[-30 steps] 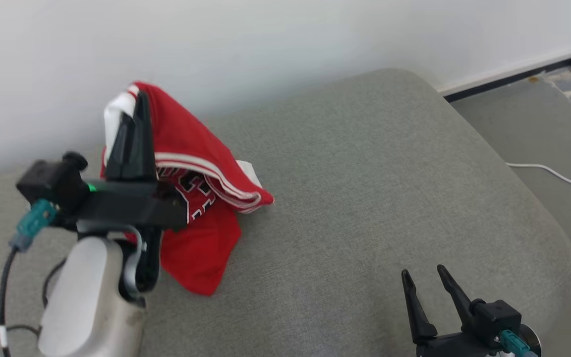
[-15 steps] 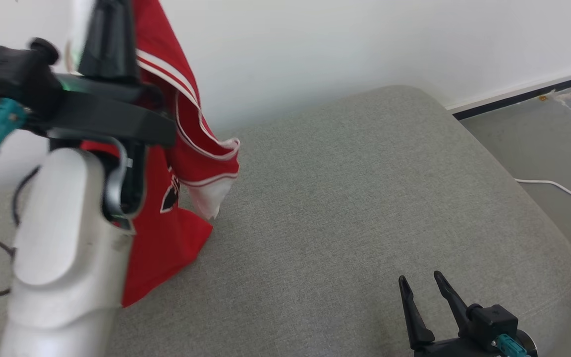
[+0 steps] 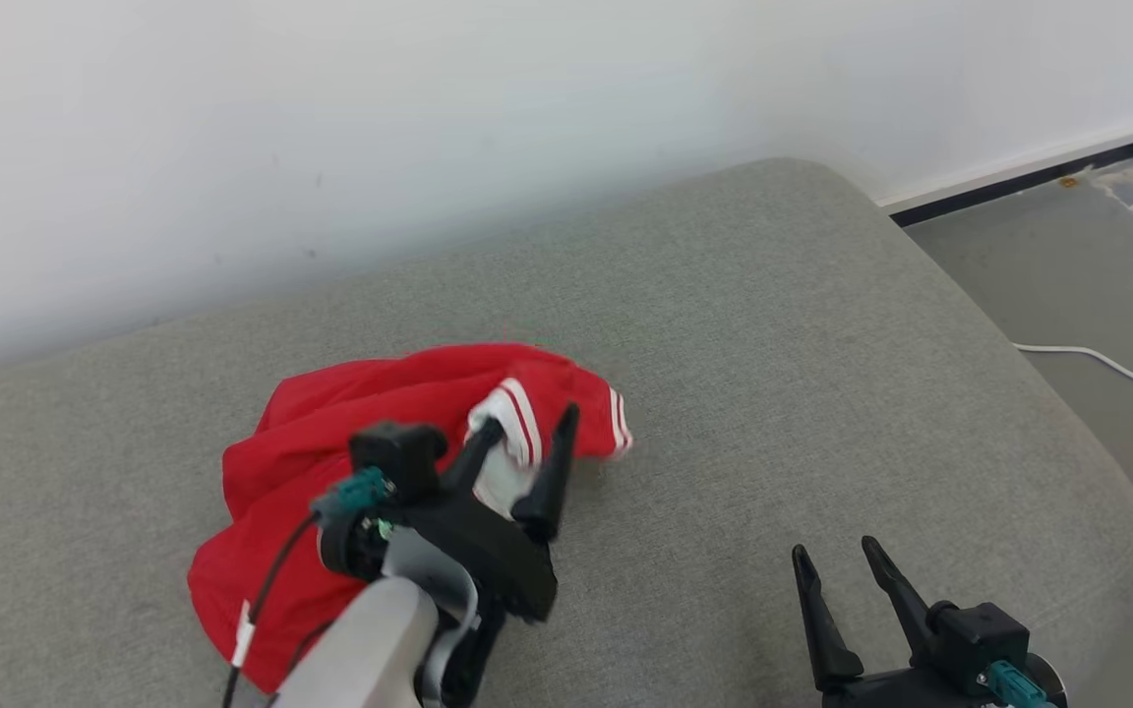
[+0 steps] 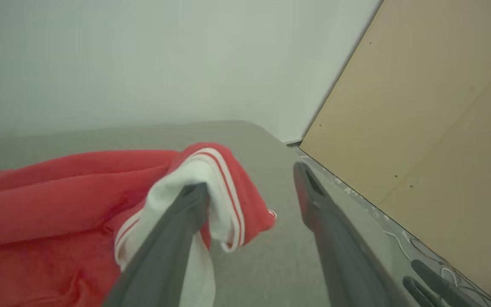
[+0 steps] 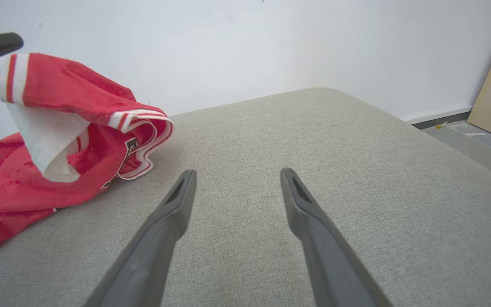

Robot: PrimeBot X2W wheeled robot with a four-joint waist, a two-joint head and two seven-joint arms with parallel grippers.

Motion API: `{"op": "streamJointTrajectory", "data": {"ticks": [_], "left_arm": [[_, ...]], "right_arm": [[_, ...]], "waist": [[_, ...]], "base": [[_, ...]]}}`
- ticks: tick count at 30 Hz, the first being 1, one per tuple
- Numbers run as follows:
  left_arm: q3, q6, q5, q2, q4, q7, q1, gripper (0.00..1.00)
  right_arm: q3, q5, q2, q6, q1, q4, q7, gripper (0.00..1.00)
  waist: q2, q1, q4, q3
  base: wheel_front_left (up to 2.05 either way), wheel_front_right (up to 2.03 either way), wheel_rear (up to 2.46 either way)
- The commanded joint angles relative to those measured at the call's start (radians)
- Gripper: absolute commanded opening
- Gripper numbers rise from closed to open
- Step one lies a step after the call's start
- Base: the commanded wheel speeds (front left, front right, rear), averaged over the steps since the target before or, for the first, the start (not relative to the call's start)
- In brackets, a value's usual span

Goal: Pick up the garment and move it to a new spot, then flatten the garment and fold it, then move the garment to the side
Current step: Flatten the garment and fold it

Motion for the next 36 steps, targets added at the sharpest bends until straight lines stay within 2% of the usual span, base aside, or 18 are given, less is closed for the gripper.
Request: {"op": "streamJointTrajectory", "data": {"ticks": [1, 3, 9, 13, 17, 23, 26, 31, 36], "left_arm": [[-0.049, 0.016, -0.041, 0.005, 0.011, 0.000, 0.029, 1.00], [-0.097, 0.029, -0.058, 0.005, 0.022, -0.008, 0.050, 1.00], [-0.156, 0.034, -0.088, 0.005, 0.041, -0.023, 0.126, 1.00], [-0.159, 0.042, -0.079, 0.016, 0.036, -0.043, 0.194, 1.00], [-0.122, 0.067, -0.039, 0.061, -0.018, -0.062, 0.250, 1.00], [0.071, 0.118, 0.092, 0.114, -0.249, -0.062, 0.380, 1.00], [0.189, 0.122, 0.165, 0.115, -0.356, -0.062, 0.454, 1.00], [0.338, 0.090, 0.260, 0.110, -0.431, -0.063, 0.555, 1.00], [0.489, 0.067, 0.340, 0.080, -0.473, -0.063, 0.632, 1.00]], "right_arm": [[-0.008, -0.007, -0.001, -0.002, -0.002, 0.000, -0.003, 1.00], [-0.016, -0.012, -0.001, -0.002, 0.008, -0.001, 0.000, 1.00], [-0.020, -0.019, -0.001, -0.002, 0.025, -0.006, 0.007, 1.00], [-0.023, -0.023, -0.001, -0.002, 0.031, -0.014, 0.012, 1.00], [-0.024, -0.022, -0.001, -0.002, 0.041, -0.021, 0.018, 1.00], [-0.029, -0.018, -0.001, -0.002, 0.051, -0.027, 0.022, 1.00], [-0.034, -0.018, -0.001, -0.002, 0.055, -0.028, 0.023, 1.00], [-0.044, -0.021, -0.001, -0.002, 0.062, -0.029, 0.024, 1.00], [-0.048, -0.024, -0.001, -0.002, 0.071, -0.023, 0.023, 1.00]], "waist": [[0.0000, 0.0001, 0.013, -0.001], [0.0000, 0.0001, 0.028, -0.005], [0.0000, 0.0001, 0.075, -0.020], [0.0000, 0.0001, 0.119, -0.034], [0.0000, 0.0001, 0.160, -0.048], [0.0000, 0.0001, 0.211, -0.063], [0.0000, 0.0001, 0.229, -0.069], [0.0000, 0.0001, 0.251, -0.082], [0.0000, 0.0001, 0.267, -0.097]], "base": [[0.00, 0.00, 0.00], [0.00, 0.00, 0.00], [0.00, 0.00, 0.00], [0.00, 0.00, 0.00], [0.00, 0.00, 0.00], [0.00, 0.00, 0.00], [0.00, 0.00, 0.00], [0.00, 0.00, 0.00], [0.00, 0.00, 0.00]]}}
